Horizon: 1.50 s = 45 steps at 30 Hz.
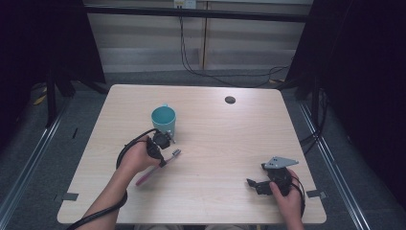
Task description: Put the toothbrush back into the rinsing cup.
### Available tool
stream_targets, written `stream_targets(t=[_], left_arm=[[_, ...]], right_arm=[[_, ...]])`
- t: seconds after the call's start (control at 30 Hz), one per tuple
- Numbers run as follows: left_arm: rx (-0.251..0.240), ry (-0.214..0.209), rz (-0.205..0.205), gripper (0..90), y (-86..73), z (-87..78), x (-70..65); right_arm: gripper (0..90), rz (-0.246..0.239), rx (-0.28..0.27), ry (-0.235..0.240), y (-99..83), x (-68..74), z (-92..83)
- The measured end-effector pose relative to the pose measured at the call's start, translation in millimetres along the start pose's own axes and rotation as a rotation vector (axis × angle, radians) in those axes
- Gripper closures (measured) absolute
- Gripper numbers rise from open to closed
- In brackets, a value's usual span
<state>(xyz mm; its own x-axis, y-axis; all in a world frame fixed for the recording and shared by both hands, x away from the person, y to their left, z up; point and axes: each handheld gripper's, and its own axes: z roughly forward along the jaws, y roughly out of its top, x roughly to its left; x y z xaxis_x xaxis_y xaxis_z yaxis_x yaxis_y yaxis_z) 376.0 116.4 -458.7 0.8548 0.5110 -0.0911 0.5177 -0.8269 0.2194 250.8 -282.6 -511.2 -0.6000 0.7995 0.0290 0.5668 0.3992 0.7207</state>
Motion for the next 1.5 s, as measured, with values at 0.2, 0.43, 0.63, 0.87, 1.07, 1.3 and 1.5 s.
stream_targets(t=[0.2, 0.43, 0.63, 0.87, 1.07, 1.3, 1.5], left_arm=[[-0.133, -0.037, -0.023, 80.8, -3.5, -27.5, -0.5], [-0.255, -0.043, -0.055, 80.8, -8.7, -46.5, 0.2], [-0.371, -0.001, -0.068, 80.8, -10.6, -66.0, 3.9], [-0.458, 0.021, -0.095, 80.8, -8.1, -79.6, 6.2], [-0.502, 0.046, -0.108, 80.8, -5.0, -86.5, 6.4], [-0.549, 0.051, -0.105, 80.8, 0.7, -94.2, 6.1], [-0.602, 0.070, -0.133, 80.8, 5.7, -97.4, 8.4]], right_arm=[[12.6, 0.001, 0.000, 0.000, 0.0, 0.1, 0.0], [12.5, 0.001, 0.000, 0.000, 0.0, 0.1, 0.0], [12.6, 0.000, 0.000, 0.000, 0.0, 0.1, 0.0], [12.5, 0.000, 0.000, 0.000, 0.0, 0.0, 0.0], [12.5, 0.000, -0.001, 0.000, 0.0, -0.1, 0.0], [12.6, 0.000, -0.001, 0.000, 0.0, -0.1, 0.0], [12.5, 0.000, -0.001, 0.000, 0.0, -0.1, 0.0]])
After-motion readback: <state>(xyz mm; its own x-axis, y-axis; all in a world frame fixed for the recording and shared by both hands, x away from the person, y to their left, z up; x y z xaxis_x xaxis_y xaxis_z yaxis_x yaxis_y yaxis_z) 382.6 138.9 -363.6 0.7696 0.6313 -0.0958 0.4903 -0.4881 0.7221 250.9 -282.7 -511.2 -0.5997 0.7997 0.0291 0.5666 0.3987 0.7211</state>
